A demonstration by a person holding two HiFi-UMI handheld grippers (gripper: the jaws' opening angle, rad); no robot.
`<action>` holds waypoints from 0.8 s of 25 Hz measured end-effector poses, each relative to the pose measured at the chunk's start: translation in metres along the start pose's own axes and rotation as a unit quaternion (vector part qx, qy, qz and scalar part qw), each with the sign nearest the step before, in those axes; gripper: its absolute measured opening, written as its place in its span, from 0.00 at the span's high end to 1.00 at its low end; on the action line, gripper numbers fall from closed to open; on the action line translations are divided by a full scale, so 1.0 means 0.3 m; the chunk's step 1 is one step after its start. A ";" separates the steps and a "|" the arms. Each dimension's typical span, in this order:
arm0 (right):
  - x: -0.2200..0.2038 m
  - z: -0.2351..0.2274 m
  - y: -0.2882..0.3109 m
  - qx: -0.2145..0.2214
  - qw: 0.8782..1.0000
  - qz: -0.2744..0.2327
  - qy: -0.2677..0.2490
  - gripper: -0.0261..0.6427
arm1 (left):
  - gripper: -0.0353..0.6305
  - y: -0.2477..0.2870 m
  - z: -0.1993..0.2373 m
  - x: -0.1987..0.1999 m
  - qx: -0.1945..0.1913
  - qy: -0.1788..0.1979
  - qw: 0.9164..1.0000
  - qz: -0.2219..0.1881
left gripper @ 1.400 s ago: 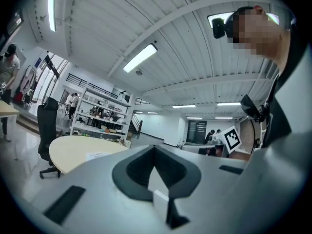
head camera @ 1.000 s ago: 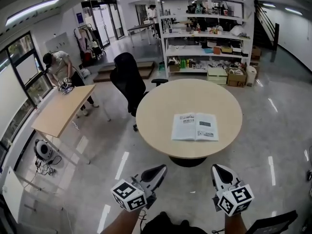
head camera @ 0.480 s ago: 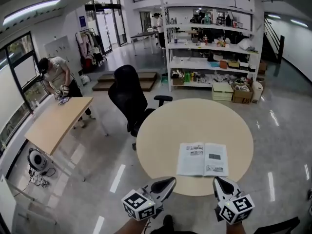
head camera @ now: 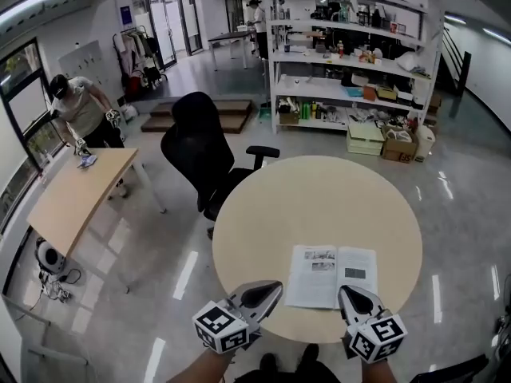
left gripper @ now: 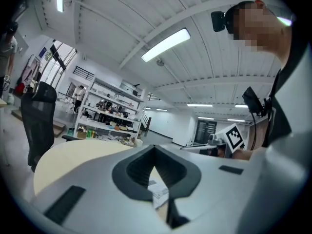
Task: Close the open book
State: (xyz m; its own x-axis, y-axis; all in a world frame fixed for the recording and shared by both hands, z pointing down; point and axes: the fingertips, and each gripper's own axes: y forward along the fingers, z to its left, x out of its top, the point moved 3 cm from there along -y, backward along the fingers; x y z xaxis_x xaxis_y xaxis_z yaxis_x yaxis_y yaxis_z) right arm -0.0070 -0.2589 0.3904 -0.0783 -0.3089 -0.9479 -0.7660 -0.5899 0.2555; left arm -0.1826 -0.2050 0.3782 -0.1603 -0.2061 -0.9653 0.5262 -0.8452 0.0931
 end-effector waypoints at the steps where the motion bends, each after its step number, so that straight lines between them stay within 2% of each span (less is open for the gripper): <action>1: -0.002 -0.016 0.026 0.009 1.000 0.006 0.001 0.96 | 0.97 0.022 0.026 -0.007 0.010 -0.003 1.000 0.006; 5: -0.009 -0.056 0.135 0.077 0.996 0.040 0.007 0.96 | 0.97 0.116 0.125 -0.049 0.047 -0.015 0.998 0.046; 9: -0.001 -0.128 0.192 0.079 0.996 0.038 -0.005 0.96 | 0.97 0.174 0.150 -0.065 0.059 -0.027 0.997 0.047; 14: -0.009 -0.177 0.290 0.102 0.993 0.058 0.000 0.96 | 0.97 0.232 0.251 -0.044 0.104 -0.021 0.994 0.040; 20: -0.156 -0.185 0.490 0.083 0.989 0.123 0.023 0.96 | 0.97 0.259 0.423 -0.182 0.098 -0.062 0.988 0.099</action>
State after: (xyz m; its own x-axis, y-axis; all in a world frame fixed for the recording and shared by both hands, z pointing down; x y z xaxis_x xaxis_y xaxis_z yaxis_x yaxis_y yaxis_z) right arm -0.0803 -0.3726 0.4829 -0.2493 -0.4632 -0.8504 -0.8221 -0.3630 0.4387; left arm -0.2390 -0.3221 0.4690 -0.1782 -0.4262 -0.8869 0.3878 -0.8588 0.3348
